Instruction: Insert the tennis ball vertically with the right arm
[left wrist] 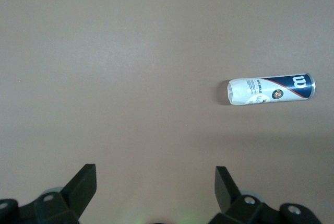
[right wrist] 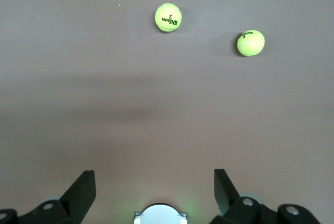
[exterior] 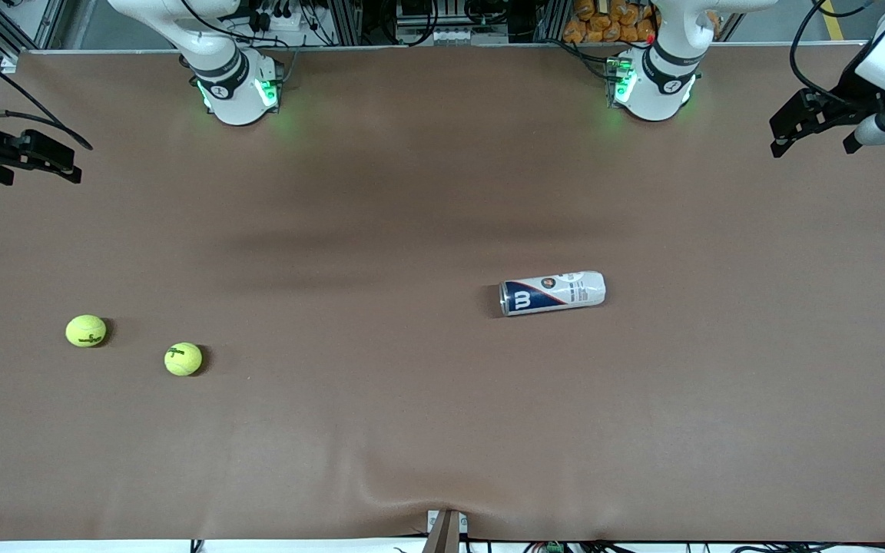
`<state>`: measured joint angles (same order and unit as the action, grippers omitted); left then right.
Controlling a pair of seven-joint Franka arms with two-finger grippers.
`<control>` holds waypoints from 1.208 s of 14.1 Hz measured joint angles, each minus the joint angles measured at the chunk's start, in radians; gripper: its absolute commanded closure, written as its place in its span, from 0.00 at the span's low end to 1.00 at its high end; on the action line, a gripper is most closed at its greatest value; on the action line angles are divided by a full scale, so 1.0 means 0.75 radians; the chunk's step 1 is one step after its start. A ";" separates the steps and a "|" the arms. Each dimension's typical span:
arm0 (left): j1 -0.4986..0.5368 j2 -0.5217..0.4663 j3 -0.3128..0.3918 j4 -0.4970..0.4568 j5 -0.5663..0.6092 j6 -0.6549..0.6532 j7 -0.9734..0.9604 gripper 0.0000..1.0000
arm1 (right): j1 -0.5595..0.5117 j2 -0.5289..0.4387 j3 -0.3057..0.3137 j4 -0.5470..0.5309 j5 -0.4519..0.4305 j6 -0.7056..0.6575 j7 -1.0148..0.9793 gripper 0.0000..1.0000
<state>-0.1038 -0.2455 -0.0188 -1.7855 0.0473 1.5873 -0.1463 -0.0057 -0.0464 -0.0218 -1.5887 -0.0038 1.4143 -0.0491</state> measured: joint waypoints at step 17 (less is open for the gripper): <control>-0.007 0.077 0.011 0.167 0.000 -0.145 0.000 0.00 | -0.008 0.000 -0.003 0.000 0.030 0.012 0.001 0.00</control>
<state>-0.1087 -0.1876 -0.0103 -1.6601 0.0476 1.4787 -0.1460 -0.0114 -0.0464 -0.0238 -1.5887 0.0184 1.4230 -0.0487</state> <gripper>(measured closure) 0.000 0.000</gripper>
